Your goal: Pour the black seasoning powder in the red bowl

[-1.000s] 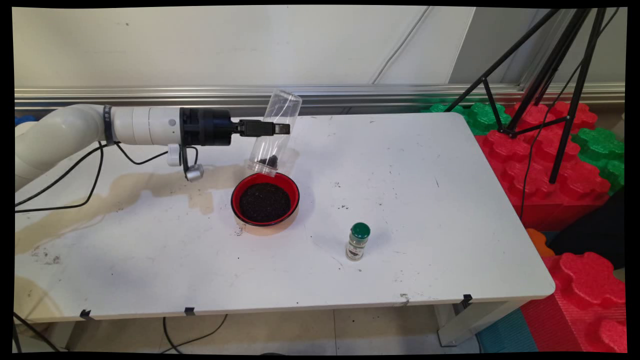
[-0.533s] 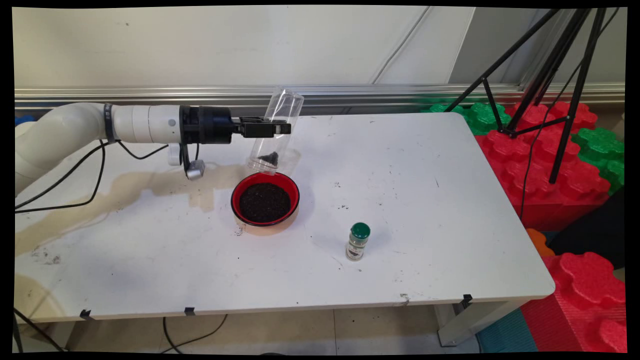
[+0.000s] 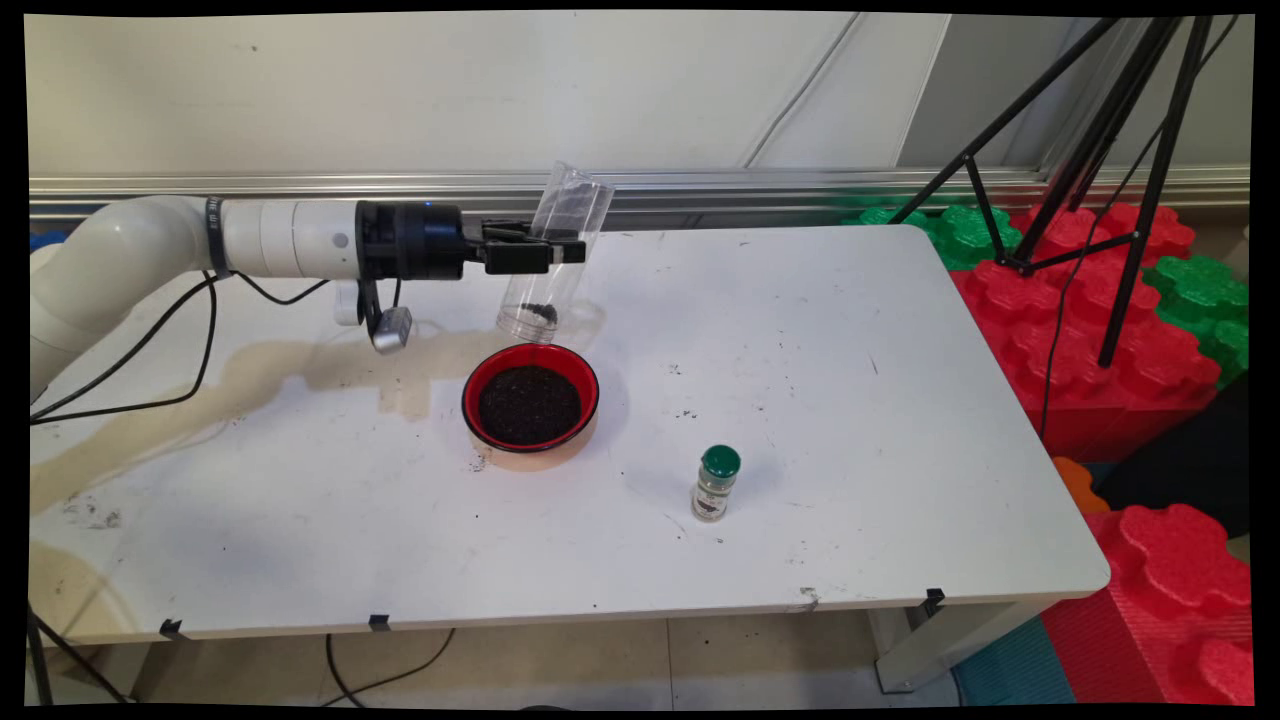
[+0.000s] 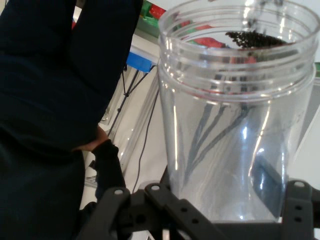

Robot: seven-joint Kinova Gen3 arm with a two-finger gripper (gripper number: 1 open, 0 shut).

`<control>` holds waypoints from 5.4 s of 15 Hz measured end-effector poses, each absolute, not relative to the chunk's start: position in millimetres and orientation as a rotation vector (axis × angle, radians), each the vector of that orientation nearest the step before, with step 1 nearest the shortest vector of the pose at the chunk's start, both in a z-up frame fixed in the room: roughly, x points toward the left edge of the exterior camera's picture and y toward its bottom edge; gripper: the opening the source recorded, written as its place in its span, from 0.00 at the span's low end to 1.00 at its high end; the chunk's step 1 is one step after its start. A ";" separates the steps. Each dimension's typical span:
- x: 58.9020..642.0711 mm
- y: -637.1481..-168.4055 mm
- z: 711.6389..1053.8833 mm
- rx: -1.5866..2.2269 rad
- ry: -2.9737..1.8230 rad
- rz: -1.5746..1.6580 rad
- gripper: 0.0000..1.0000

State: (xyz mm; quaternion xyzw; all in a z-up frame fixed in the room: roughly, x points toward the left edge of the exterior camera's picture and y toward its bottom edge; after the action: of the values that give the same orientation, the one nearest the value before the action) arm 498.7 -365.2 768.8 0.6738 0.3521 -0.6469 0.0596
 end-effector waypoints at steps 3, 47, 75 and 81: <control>498.3 -364.1 772.0 2.047 1.027 -1.957 0.00; 509.0 -351.7 773.7 2.039 1.289 -1.967 0.00; 537.5 -354.6 807.9 1.159 2.661 -2.041 0.00; 529.0 -356.9 817.1 0.879 2.951 -1.967 0.00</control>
State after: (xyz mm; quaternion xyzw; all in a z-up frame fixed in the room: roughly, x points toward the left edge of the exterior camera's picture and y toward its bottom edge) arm 529.0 -356.9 817.1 0.2328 0.7813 -0.5209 -0.2532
